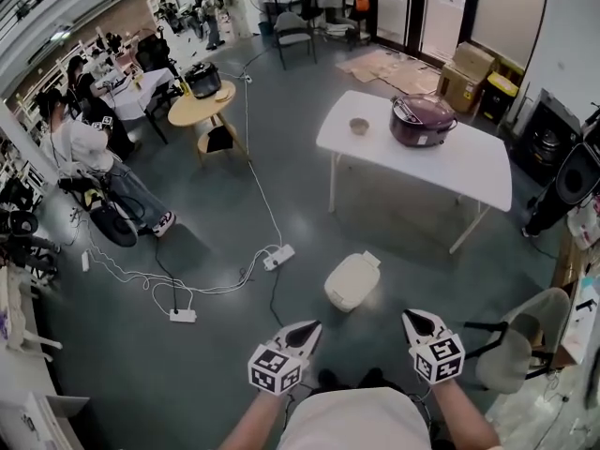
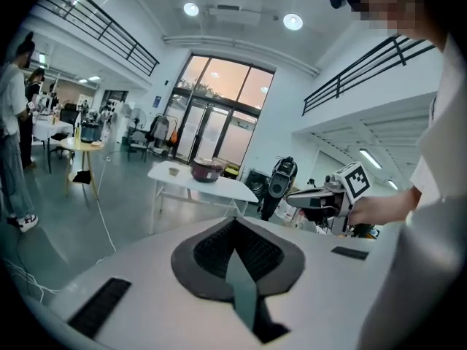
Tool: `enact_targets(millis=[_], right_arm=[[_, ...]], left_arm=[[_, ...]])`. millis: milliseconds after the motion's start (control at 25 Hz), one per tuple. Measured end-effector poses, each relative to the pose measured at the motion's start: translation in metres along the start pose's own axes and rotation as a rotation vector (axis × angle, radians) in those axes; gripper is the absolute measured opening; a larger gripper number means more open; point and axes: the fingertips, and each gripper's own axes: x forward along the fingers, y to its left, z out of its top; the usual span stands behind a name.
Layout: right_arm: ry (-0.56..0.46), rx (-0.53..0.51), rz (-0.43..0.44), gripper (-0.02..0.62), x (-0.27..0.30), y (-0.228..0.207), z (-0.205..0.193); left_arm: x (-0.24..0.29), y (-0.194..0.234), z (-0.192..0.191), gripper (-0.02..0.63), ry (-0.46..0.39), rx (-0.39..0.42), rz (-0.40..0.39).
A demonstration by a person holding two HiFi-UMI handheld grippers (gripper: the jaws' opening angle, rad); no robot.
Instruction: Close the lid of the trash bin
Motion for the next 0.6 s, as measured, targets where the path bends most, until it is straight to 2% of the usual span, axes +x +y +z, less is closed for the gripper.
enact_targets(millis=[280, 600], right_arm=[[-0.063, 0.003, 0.023, 0.012, -0.028, -0.014, 0.013], [-0.090, -0.004, 0.042, 0.012, -0.041, -0.030, 0.017]], left_arm=[[-0.001, -0.022, 0.012, 0.012, -0.059, -0.005, 0.037], [0.001, -0.041, 0.013, 0.012, -0.079, -0.013, 0.073]])
